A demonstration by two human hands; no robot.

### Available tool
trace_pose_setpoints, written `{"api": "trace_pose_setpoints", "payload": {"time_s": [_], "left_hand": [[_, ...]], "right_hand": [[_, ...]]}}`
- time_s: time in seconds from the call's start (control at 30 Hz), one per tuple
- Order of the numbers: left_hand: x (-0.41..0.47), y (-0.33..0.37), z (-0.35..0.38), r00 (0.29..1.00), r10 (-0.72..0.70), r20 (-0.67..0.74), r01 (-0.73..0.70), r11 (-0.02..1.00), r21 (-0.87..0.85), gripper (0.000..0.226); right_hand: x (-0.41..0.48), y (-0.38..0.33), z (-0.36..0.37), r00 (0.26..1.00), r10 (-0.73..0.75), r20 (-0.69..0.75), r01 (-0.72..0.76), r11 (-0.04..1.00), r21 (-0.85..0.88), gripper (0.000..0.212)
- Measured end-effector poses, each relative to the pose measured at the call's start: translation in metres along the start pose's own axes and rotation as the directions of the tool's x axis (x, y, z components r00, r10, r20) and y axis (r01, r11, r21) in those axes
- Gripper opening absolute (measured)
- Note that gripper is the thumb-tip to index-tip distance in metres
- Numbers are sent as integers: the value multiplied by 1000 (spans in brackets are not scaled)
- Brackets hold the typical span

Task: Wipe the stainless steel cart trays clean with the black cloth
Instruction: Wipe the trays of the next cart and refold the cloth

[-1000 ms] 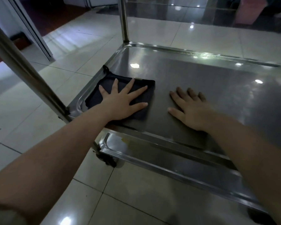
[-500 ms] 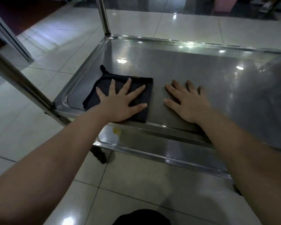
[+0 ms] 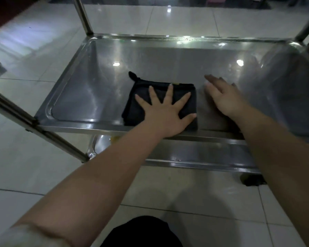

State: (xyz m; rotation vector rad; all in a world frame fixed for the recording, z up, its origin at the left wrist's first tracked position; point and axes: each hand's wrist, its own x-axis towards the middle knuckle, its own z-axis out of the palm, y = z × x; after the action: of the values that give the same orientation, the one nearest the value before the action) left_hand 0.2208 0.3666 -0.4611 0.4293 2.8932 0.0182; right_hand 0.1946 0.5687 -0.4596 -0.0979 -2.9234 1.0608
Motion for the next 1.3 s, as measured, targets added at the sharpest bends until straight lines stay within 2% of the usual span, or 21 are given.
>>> {"api": "trace_pose_setpoints", "payload": {"time_s": [0.03,0.07,0.1,0.17,0.23,0.3,0.33,0.4,0.43,0.5,0.63,0.8,0.93,1.03,1.1,1.23,1.3], "left_hand": [[5,26,-2,1000,28,13,-28,1000,-4,74],[8,47,-3,999,46,25,-45,999,-12,75],[10,61,-4,998,55,31,-54,998,-35,75],[11,62,-10,999,41,-10,-42,982,-186,74],[12,31,-16,990,-41,-138,-9,940,-342,68],[17,-17,-22,969,-132,-210,58,944,-326,63],[20,-42,-22,967,-163,-196,104,954,-283,63],[28,-75,-16,975,-188,-114,162,964,-209,61],[31,-83,-11,981,-170,-90,153,974,-169,60],[35,-85,-4,990,-96,-99,86,991,-104,58],[40,-76,-2,990,-23,-141,14,998,-65,57],[52,-41,-8,988,101,-118,-106,993,-42,60],[60,-11,-12,967,214,-135,-223,973,-52,61],[66,3,-11,959,243,-144,-251,967,-37,58],[70,11,-8,961,244,-130,-250,968,-34,56],[76,35,-4,959,250,-137,-255,966,-25,53],[80,48,-6,958,254,-132,-260,965,-28,54]], "right_hand": [[-2,-2,-4,995,88,-40,-76,968,237,47],[-3,-5,-11,983,174,-58,-132,891,435,45],[-4,-5,-19,970,235,-69,-157,814,559,42],[-2,-4,-32,967,239,-90,-142,797,587,40],[-3,-9,-33,986,147,-79,-96,888,451,42],[-7,-23,-18,997,19,-71,-1,972,235,47],[-9,-34,-6,999,-36,-39,39,996,78,49],[-12,-56,26,991,-111,79,129,956,-263,54],[-13,-66,42,985,-107,134,151,914,-378,57],[-16,-79,66,984,-67,164,142,854,-500,66],[-14,-59,62,993,-34,109,88,837,-540,71],[-5,17,-4,999,18,50,12,845,-535,70],[-7,97,-82,972,235,-13,-213,852,-478,71],[-19,113,-101,932,355,-70,-346,817,-462,79],[-28,97,-83,939,333,-83,-332,825,-458,76],[-52,59,-47,988,134,81,-73,853,-516,73],[-57,63,-49,989,92,115,-14,836,-549,73]]}}
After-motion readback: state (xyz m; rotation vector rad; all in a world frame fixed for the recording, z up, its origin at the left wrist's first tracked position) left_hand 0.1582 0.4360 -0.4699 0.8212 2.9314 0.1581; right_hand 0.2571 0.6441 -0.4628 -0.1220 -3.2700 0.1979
